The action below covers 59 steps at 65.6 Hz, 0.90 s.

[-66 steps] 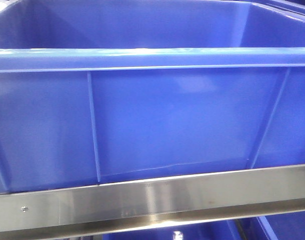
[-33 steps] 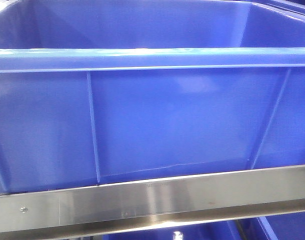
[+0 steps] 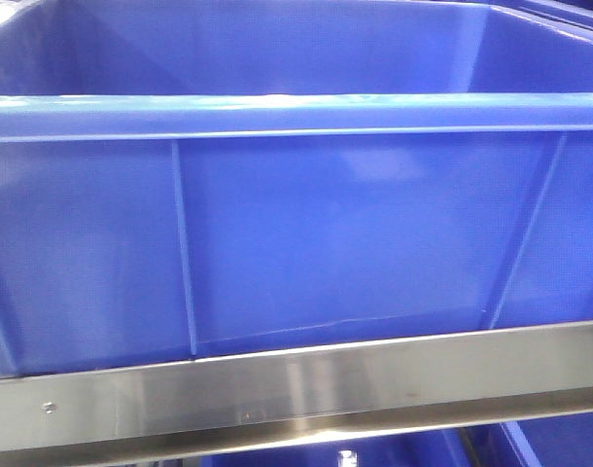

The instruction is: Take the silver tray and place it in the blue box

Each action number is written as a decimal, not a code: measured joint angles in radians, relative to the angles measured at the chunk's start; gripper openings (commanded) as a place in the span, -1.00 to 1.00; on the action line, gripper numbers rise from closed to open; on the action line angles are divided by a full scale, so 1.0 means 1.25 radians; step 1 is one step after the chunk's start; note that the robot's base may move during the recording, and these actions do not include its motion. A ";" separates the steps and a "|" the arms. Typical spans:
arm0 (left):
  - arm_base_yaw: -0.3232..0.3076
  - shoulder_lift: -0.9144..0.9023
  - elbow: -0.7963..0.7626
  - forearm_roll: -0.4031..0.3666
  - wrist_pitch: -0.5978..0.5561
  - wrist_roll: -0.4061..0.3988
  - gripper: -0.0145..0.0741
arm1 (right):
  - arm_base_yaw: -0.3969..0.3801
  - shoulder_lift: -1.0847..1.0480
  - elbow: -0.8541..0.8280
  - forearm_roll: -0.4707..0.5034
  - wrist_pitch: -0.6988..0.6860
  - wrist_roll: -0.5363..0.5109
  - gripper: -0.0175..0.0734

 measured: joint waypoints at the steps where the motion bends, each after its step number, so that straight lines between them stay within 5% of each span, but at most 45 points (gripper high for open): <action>1: 0.007 -0.003 0.001 0.000 -0.006 0.002 -0.91 | 0.000 0.000 0.000 0.000 0.000 0.000 -0.49; 12: 0.145 -0.076 0.080 -0.013 -0.172 0.091 -0.91 | 0.000 0.000 0.000 0.000 0.000 0.000 -0.49; 22: 0.337 -0.207 0.226 -0.098 -0.363 0.225 -0.91 | 0.000 0.000 0.000 0.000 0.000 0.000 -0.49; 39: 0.585 -0.381 0.412 -0.155 -0.443 0.297 -0.91 | 0.000 0.000 0.000 0.002 -0.001 0.000 -0.49; 46: 0.632 -0.384 0.479 -0.157 -0.482 0.297 -0.91 | 0.000 0.000 0.000 0.002 0.000 0.000 -0.49; 59: 0.640 -0.384 0.548 -0.160 -0.607 0.297 -0.91 | 0.000 0.000 0.000 0.002 0.000 0.000 -0.49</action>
